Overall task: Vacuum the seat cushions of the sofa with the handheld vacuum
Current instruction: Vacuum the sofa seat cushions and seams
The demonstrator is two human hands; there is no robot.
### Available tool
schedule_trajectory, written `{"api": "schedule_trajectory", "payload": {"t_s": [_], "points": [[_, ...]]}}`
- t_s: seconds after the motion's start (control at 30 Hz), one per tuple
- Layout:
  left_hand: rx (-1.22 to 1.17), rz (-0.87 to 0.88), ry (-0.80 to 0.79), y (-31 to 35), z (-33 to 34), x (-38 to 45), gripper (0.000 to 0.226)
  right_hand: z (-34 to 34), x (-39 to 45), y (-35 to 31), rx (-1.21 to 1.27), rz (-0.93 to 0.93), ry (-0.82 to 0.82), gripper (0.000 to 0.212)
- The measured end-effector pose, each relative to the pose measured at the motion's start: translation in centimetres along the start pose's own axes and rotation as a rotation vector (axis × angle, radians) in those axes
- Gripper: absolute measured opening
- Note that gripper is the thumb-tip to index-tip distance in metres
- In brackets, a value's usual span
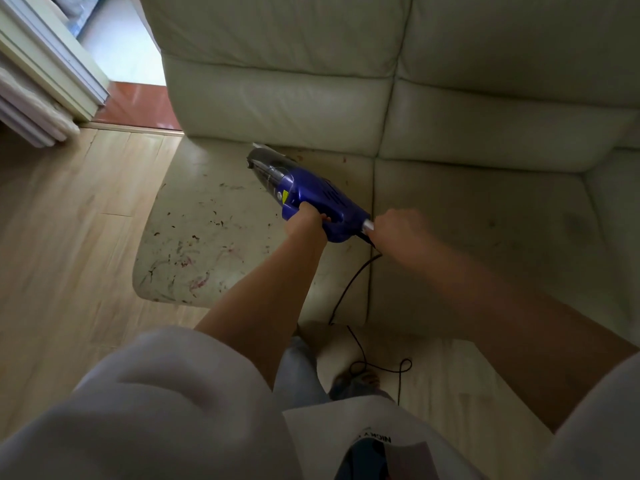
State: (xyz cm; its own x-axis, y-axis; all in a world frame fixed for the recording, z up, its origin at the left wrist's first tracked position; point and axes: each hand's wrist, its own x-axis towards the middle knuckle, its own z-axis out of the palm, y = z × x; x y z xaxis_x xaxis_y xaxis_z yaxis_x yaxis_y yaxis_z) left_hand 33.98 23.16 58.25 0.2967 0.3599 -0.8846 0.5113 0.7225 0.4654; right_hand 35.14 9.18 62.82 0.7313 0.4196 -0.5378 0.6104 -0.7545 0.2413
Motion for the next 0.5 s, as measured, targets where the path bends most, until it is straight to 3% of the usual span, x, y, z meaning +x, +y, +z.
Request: {"api": "schedule_trajectory", "payload": {"t_s": [0.5], "points": [[0.125, -0.043, -0.072, -3.8, 4.2, -3.2, 0.032, 3.9, -2.7, 5.1, 0.004, 0.111, 0.040, 0.024]]}}
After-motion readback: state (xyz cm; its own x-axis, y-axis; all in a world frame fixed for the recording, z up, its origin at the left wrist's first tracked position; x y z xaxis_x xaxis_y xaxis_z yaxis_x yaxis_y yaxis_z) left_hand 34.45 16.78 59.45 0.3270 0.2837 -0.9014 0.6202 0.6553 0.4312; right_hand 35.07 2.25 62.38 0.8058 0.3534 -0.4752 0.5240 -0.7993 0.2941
